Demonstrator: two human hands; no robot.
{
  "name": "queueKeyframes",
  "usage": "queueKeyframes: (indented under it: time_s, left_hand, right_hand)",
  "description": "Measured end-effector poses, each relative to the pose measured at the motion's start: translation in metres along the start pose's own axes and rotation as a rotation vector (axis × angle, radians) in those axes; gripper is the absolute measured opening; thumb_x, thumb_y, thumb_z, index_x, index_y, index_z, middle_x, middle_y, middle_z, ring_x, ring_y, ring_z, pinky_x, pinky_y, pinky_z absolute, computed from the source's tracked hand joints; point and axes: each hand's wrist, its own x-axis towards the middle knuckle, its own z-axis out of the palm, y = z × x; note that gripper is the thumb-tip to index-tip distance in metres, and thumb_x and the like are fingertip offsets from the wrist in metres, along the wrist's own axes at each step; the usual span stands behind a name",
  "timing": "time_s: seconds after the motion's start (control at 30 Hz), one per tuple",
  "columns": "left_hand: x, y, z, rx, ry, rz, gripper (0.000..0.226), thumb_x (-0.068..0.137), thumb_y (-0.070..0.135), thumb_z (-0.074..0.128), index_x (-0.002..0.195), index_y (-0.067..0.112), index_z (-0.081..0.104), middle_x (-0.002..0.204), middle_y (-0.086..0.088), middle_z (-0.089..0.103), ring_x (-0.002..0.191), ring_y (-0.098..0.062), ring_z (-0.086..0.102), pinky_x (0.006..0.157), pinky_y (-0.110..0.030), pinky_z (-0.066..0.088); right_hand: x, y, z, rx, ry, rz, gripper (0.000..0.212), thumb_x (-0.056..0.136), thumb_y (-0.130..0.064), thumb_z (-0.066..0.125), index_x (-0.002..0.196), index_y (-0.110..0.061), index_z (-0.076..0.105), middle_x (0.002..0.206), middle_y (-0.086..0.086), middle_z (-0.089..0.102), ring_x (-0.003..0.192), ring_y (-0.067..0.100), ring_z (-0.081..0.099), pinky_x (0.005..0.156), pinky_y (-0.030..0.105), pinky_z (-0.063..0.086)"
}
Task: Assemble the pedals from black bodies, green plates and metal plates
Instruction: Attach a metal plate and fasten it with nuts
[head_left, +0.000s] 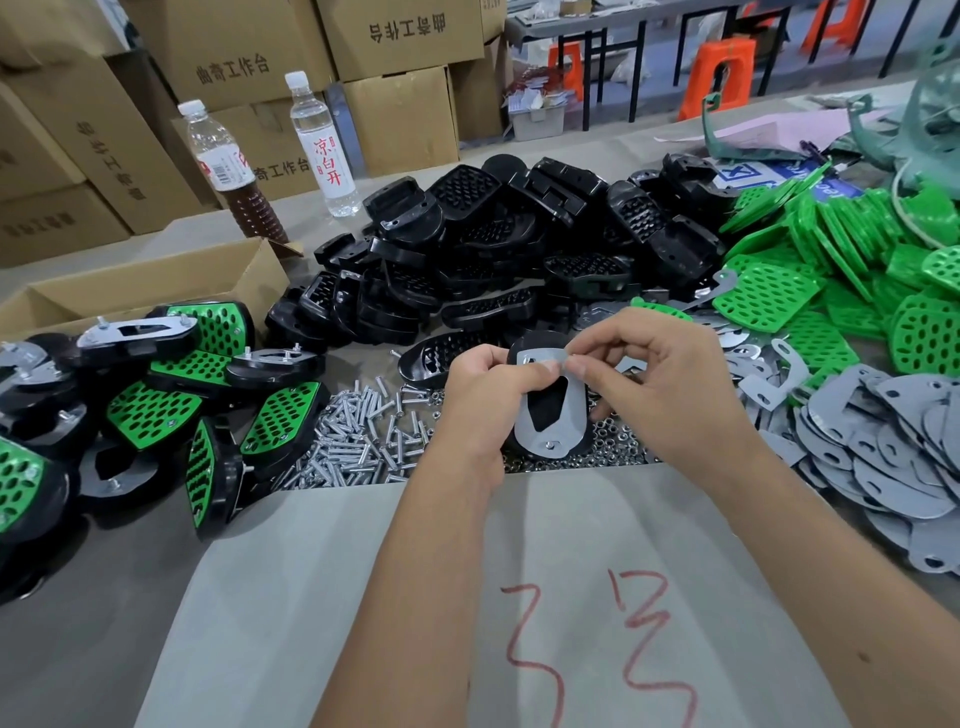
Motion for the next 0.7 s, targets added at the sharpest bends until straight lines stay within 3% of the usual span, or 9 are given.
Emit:
queueKeyframes:
  time_s: [0.13, 0.37, 0.5, 0.7]
  left_hand:
    - [0.0007, -0.0013, 0.0009, 0.004, 0.001, 0.016, 0.021, 0.084, 0.008, 0.079, 0.083, 0.013, 0.059, 0.082, -0.007, 0.073, 0.078, -0.026, 0.069, 0.073, -0.039, 0.053]
    - [-0.0002, 0.0002, -0.0003, -0.014, -0.022, 0.018, 0.026, 0.072, 0.015, 0.083, 0.081, 0.014, 0.058, 0.079, -0.005, 0.073, 0.076, -0.025, 0.069, 0.073, -0.039, 0.053]
    - [0.0018, -0.0021, -0.0022, -0.01, -0.018, 0.004, 0.021, 0.084, 0.008, 0.079, 0.083, 0.013, 0.059, 0.082, -0.007, 0.073, 0.079, -0.027, 0.068, 0.077, -0.042, 0.053]
    - [0.0034, -0.0017, -0.0024, -0.007, -0.027, 0.001, 0.02, 0.086, 0.008, 0.077, 0.083, 0.013, 0.058, 0.081, -0.006, 0.073, 0.076, -0.025, 0.068, 0.069, -0.036, 0.053]
  right_hand:
    - [-0.0002, 0.0002, -0.0002, -0.013, 0.02, -0.001, 0.016, 0.086, -0.007, 0.083, 0.083, -0.021, 0.076, 0.073, -0.007, 0.065, 0.064, 0.019, 0.066, 0.047, 0.023, 0.057]
    - [0.0001, 0.0032, 0.0006, -0.036, 0.003, -0.06, 0.01, 0.089, -0.006, 0.08, 0.088, -0.016, 0.077, 0.08, 0.0, 0.064, 0.072, 0.022, 0.064, 0.049, 0.026, 0.058]
    - [0.0012, 0.0057, -0.0021, 0.01, -0.027, -0.056, 0.017, 0.091, -0.004, 0.078, 0.089, -0.021, 0.079, 0.08, -0.001, 0.063, 0.061, 0.019, 0.065, 0.048, 0.022, 0.055]
    - [0.0034, 0.0098, -0.0035, 0.023, -0.053, -0.069, 0.027, 0.092, 0.001, 0.074, 0.092, -0.025, 0.08, 0.082, -0.001, 0.063, 0.067, 0.02, 0.065, 0.05, 0.027, 0.059]
